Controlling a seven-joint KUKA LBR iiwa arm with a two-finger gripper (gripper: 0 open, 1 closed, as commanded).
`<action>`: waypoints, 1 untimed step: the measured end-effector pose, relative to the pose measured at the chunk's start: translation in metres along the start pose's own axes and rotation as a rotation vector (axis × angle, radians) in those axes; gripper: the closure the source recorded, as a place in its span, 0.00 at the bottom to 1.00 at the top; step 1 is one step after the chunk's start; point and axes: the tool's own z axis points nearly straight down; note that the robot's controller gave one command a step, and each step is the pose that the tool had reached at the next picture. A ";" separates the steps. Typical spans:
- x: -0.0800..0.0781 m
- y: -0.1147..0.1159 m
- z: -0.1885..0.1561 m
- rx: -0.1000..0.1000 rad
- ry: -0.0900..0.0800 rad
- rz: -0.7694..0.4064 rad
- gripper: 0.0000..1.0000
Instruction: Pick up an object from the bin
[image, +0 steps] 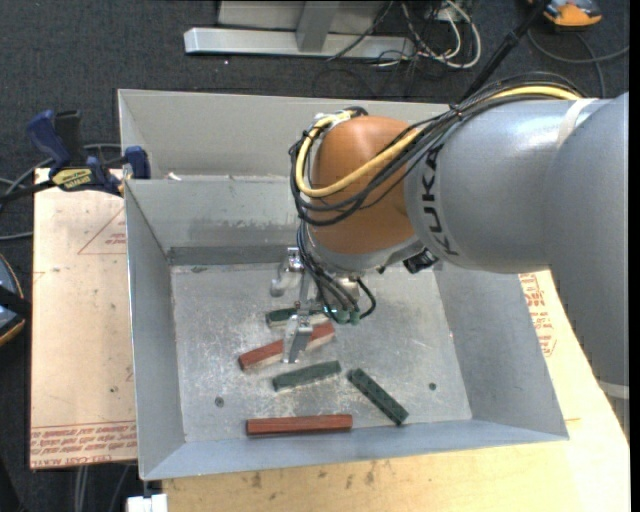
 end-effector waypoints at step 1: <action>-0.002 -0.001 -0.004 -0.001 -0.007 0.002 0.00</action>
Offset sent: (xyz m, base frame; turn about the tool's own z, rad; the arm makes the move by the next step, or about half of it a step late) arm 0.0291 -0.0272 -0.0952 -0.1598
